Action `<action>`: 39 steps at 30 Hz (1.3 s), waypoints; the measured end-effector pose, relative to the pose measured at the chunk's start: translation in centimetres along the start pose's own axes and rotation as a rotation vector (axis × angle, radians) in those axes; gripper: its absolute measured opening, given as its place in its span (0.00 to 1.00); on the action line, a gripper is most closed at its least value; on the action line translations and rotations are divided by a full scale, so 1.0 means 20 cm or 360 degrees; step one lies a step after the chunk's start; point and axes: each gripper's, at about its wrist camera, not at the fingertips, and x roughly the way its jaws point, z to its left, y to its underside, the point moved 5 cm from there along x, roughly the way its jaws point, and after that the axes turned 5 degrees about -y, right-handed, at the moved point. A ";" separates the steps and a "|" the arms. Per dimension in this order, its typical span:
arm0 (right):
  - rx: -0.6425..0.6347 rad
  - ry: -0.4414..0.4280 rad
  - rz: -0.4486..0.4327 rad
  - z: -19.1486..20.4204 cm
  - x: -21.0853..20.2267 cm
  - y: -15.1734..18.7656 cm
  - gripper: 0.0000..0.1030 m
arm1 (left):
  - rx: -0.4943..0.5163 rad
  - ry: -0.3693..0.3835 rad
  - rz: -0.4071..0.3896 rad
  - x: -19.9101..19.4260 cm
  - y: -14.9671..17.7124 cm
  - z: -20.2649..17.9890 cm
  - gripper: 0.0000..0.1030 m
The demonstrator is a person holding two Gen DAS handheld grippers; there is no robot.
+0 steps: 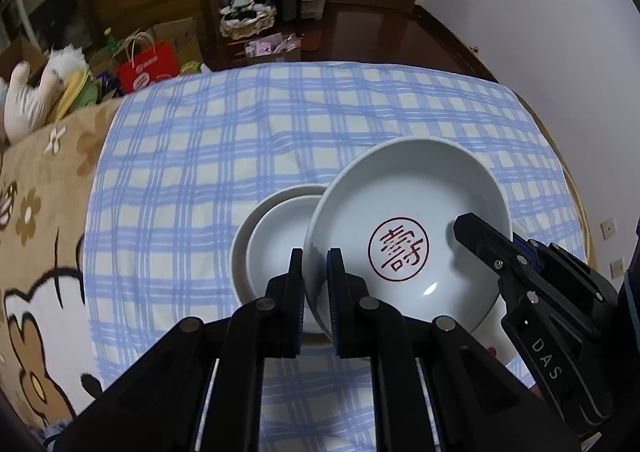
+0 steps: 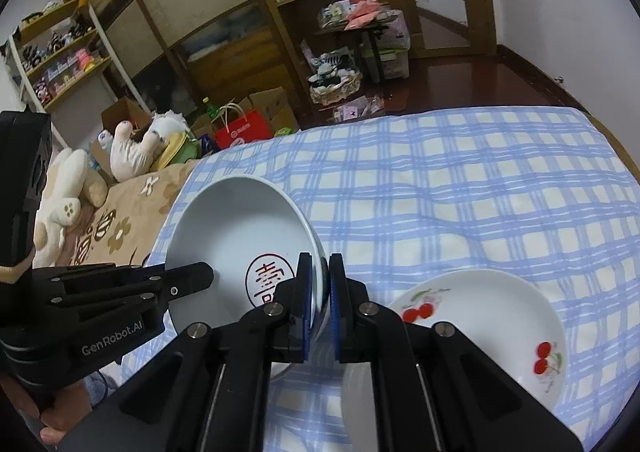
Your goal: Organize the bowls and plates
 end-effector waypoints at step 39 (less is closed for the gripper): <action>-0.0255 0.0096 0.0161 0.11 0.33 0.13 0.12 | -0.0073 -0.0122 0.0231 0.41 0.07 0.19 0.15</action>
